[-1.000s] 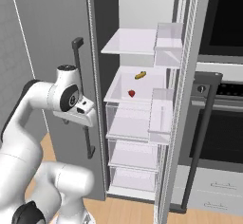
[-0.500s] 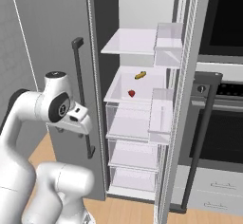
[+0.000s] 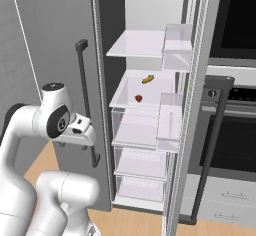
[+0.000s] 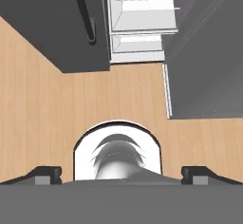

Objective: Take the strawberry from the fridge and place it on top of the pancake, located on the dining counter.

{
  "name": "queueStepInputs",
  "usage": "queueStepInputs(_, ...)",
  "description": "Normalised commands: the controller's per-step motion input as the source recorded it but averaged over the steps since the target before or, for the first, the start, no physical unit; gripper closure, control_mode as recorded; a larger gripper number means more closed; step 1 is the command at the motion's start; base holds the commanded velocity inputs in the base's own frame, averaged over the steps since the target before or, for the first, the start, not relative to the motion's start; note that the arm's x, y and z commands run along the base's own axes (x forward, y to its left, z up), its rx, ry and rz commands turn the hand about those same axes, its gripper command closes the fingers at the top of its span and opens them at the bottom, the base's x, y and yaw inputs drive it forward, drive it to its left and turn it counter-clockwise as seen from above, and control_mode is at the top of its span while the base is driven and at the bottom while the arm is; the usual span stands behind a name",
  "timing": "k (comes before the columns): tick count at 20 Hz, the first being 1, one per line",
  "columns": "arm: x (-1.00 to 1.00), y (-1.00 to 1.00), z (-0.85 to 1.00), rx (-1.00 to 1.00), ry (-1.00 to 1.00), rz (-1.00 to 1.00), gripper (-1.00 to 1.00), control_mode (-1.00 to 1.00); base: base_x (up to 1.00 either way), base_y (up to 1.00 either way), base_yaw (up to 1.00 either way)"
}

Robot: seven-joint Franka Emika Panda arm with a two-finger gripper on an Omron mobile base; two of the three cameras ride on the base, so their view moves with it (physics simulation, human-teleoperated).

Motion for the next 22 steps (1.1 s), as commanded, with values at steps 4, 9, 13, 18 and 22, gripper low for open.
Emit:
queueStepInputs(4, 0.01, 0.0, 0.0, 0.0, 0.0, 0.0, -1.0, -1.0, 0.0, 0.0, 0.0)
queueStepInputs(9, 0.19, 0.0, 0.0, 0.0, 0.0, 0.0, -1.0, 1.0, 0.2, 0.0, 0.0)
queueStepInputs(13, 0.0, 0.0, 0.0, 0.0, 0.0, 0.0, -1.0, 1.0, 0.46, -0.04, 0.01)
queueStepInputs(18, 0.0, 0.0, 0.0, 0.0, 0.0, 0.0, -1.0, 1.0, 0.1, -0.17, 0.0)
queueStepInputs(22, 0.0, 0.0, 0.0, 0.0, 0.0, 0.0, -1.0, 1.0, 0.04, -0.49, 0.0)
